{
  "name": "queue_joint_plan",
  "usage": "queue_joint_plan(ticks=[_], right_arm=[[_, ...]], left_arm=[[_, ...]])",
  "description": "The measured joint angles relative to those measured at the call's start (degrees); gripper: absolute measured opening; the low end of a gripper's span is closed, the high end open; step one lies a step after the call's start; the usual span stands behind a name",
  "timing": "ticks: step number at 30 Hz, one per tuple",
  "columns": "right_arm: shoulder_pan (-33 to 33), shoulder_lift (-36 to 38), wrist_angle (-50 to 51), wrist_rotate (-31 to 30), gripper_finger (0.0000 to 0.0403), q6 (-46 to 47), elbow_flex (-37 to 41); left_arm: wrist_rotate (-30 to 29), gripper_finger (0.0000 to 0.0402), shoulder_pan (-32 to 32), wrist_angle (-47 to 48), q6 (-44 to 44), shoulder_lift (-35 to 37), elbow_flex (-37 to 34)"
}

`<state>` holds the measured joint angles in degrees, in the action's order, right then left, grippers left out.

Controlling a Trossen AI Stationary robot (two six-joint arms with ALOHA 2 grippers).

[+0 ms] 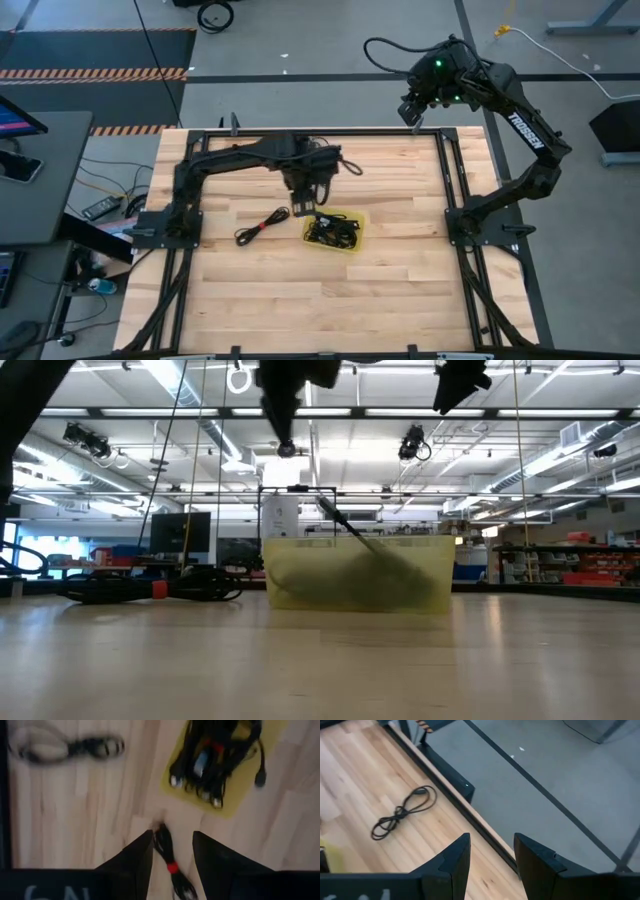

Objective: Pick and place USB-C Cables
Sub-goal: Put the black charger cable into the yellow bin

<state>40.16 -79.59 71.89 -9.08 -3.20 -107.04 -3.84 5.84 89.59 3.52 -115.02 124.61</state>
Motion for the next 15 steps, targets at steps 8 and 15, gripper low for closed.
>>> queue_joint_plan(ticks=[8, 15], right_arm=[[2.50, 0.00, 0.32, 0.15, 0.0158, -1.42, 0.00], [2.51, 0.00, -0.35, 0.20, 0.0158, -1.54, 0.00]], left_arm=[[-2.90, 0.0144, -2.74, -2.55, 18.88, 14.76, -22.93], [-3.35, 0.0144, -2.93, -12.15, 38.55, 27.01, -45.36]])
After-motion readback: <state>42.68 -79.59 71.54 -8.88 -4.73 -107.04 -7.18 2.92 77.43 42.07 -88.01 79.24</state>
